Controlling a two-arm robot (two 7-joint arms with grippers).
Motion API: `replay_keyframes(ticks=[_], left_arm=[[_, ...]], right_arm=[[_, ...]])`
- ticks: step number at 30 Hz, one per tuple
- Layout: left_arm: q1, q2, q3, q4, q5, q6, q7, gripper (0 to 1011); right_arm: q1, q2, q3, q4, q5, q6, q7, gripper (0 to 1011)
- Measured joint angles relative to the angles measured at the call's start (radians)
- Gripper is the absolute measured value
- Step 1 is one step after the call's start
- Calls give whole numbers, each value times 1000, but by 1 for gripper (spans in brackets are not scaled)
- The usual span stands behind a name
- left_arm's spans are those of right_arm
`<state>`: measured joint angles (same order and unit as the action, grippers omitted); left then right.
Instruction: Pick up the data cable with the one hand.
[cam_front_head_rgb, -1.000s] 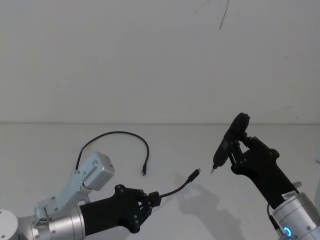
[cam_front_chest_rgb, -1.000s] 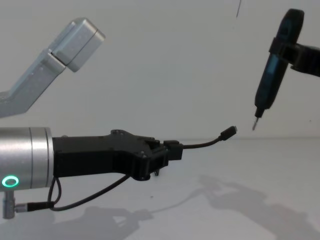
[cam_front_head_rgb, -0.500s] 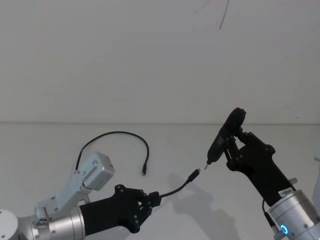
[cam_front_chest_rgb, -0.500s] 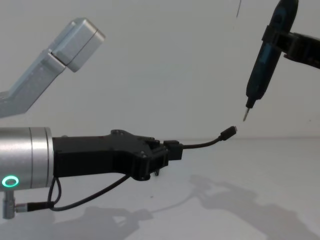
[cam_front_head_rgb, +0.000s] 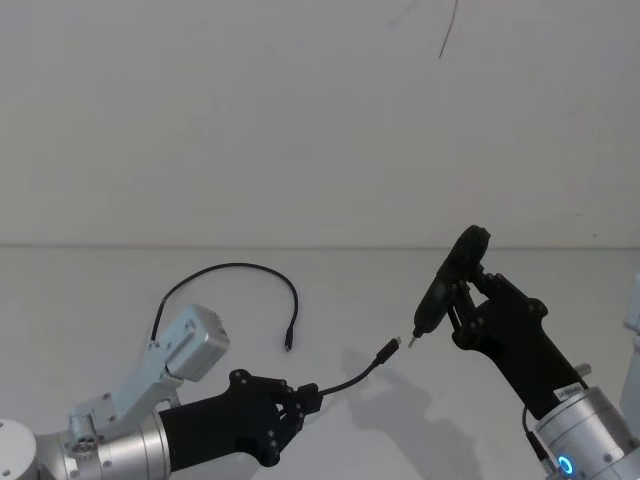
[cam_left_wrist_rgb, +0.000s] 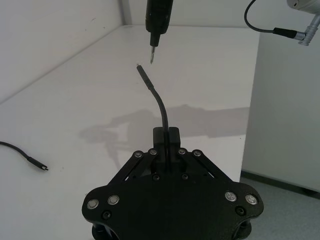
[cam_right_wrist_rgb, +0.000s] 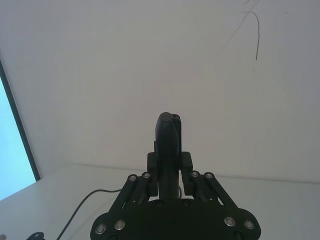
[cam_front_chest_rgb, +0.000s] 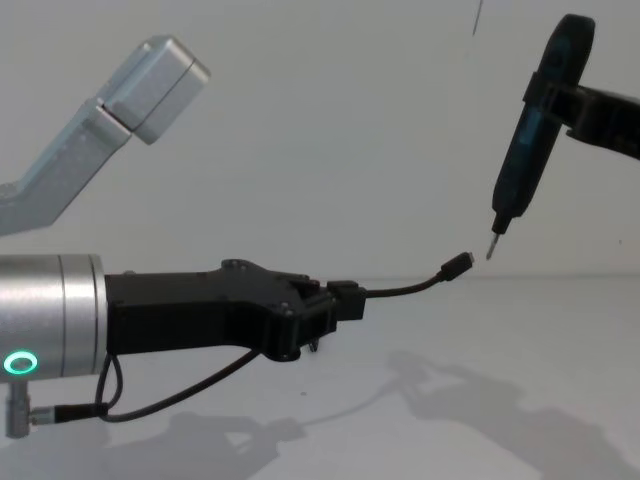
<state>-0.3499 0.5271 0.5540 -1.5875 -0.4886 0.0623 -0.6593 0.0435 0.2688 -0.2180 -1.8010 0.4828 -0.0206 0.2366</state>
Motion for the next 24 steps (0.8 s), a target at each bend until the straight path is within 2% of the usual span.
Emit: replay_keyframes(ticks=[24], left_arm=[[0,0,0,0,0,0,0,44]], right_arm=[[24,-6,0,45,4,-17,15,269]])
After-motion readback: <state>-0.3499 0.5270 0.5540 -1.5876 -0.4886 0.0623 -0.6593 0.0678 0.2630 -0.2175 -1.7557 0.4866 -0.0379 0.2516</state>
